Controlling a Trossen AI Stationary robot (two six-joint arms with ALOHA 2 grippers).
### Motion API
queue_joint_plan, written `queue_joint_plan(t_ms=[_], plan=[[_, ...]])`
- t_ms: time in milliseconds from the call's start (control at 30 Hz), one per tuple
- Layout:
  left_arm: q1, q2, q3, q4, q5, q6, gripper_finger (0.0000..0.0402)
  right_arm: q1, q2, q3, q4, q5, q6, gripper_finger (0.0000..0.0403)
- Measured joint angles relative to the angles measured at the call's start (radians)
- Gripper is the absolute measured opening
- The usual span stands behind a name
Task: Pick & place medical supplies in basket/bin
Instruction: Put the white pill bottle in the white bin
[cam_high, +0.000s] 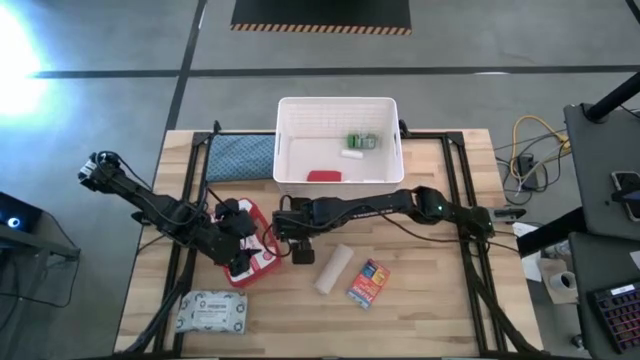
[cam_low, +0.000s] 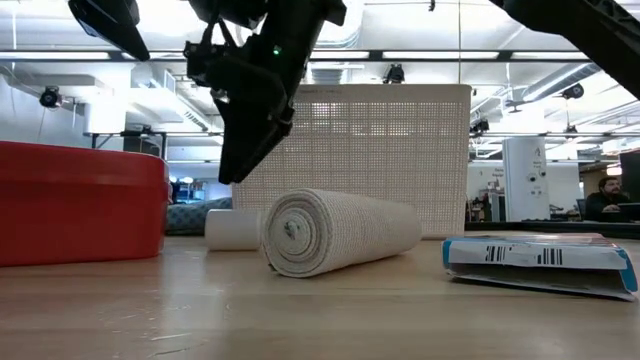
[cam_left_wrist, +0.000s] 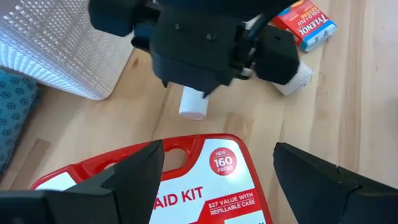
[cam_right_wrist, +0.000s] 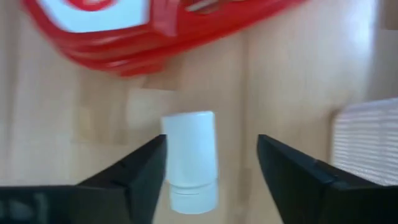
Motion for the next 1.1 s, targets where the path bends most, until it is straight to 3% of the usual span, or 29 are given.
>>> queue_joint_plan(t_ms=[200, 433, 667, 933, 1100], plan=[[0.0, 0.0, 0.0, 0.001, 0.0, -0.002, 0.0281, 0.026, 0.017, -0.01, 0.014, -0.033, -0.019, 0.0304], [0.0, 0.0, 0.0, 0.001, 0.0, -0.007, 0.0281, 0.035, 0.072, -0.02, 0.036, -0.029, -0.013, 0.0319], [-0.006, 0.0, 0.0, 0.001, 0.0, -0.026, 0.0281, 0.006, 0.106, -0.023, 0.006, -0.036, 0.053, 0.0277], [-0.019, 0.0, 0.0, -0.001, 0.0, -0.044, 0.0281, 0.006, 0.098, -0.022, -0.054, -0.103, 0.061, 0.0168], [-0.022, -0.004, 0.001, -0.004, 0.0, -0.044, 0.0281, 0.015, 0.017, 0.0, -0.098, -0.111, 0.078, 0.0162]])
